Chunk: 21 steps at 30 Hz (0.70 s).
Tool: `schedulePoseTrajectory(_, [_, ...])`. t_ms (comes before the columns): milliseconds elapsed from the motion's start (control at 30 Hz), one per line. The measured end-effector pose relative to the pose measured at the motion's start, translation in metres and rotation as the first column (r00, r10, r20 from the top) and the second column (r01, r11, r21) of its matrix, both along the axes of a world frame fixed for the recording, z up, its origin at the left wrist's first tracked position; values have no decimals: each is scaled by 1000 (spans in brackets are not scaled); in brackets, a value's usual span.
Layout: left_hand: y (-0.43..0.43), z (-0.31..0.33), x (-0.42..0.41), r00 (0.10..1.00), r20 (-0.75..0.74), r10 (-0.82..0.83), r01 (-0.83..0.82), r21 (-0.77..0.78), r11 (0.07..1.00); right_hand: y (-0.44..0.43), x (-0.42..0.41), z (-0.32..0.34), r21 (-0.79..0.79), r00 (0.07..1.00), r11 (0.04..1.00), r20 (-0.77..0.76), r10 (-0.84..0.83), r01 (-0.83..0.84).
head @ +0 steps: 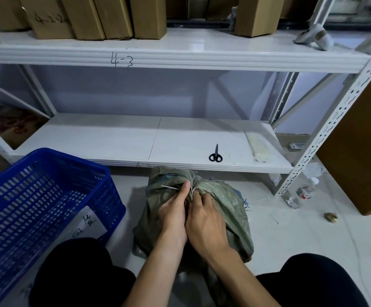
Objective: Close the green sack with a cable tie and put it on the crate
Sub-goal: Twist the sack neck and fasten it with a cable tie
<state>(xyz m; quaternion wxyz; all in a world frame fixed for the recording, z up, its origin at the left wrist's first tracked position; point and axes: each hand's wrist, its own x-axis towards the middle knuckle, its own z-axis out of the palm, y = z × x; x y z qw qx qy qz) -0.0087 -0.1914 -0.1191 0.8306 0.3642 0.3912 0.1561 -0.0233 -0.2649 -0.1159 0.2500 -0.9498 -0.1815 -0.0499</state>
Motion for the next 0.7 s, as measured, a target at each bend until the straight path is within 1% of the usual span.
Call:
schedulePoseTrajectory(100, [0,-2,3,997,4,-72,72,-5,997,-5,1,-4,-29,1000,999,-14,22,-22])
schedulePoseTrajectory(167, [2,-2,6,992,19,-126,126,9,992,-8,3,-5,-3,999,1000,-30,22,-23])
schedulePoseTrajectory(200, [5,-1,8,989,6,-150,149,46,988,-9,3,-6,30,998,999,-45,35,-33])
schedulePoseTrajectory(267, [12,-1,13,983,-17,-182,183,137,974,-15,5,-6,197,991,980,-117,61,-37])
schedulePoseTrajectory(333, [18,2,16,973,-24,-228,228,208,951,-20,10,-1,370,962,929,-261,74,29])
schedulePoseTrajectory(367, [21,4,18,969,-33,-243,244,230,942,-23,15,0,407,949,909,-312,44,91])
schedulePoseTrajectory(467, [28,8,22,967,-65,-245,254,238,938,-27,30,-2,388,892,874,-439,-105,294])
schedulePoseTrajectory(500, [29,8,22,965,-77,-251,262,235,936,-28,31,-5,399,862,853,-496,-107,336])
schedulePoseTrajectory(533, [28,7,22,961,-88,-261,275,232,933,-29,31,-5,457,832,809,-551,-70,370])
schedulePoseTrajectory(600, [26,4,20,954,-104,-282,299,222,928,-29,28,-4,565,772,683,-636,2,463])
schedulePoseTrajectory(667, [24,-1,17,951,-109,-290,307,205,929,-26,29,-4,600,709,549,-705,20,582])
schedulePoseTrajectory(700, [23,-3,15,951,-110,-288,305,193,933,-23,31,-7,592,655,479,-755,46,648])
